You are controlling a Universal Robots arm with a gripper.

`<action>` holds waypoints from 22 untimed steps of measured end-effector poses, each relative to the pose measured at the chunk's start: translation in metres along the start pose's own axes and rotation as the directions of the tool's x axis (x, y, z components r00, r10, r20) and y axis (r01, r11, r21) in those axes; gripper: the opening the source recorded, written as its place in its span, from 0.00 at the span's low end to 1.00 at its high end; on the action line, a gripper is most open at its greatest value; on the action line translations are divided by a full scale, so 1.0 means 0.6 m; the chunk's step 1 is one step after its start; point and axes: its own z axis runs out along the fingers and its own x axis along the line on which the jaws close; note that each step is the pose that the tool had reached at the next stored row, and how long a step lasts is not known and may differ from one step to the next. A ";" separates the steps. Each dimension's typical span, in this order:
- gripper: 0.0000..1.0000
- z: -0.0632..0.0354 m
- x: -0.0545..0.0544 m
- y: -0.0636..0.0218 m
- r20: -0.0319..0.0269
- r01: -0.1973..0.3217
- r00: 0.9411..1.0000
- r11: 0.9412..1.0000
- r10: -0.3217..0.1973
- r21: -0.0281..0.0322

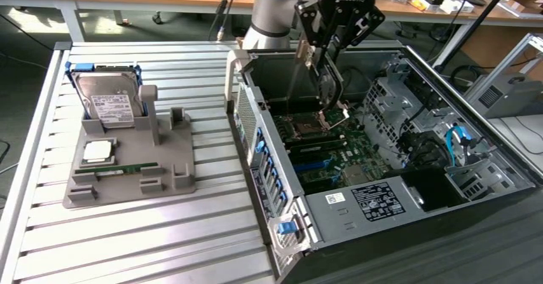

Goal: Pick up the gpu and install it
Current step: 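Pick up the gpu and move the gpu toward the slot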

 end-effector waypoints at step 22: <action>0.27 0.007 -0.019 0.001 0.000 0.000 1.000 1.000 0.000 0.005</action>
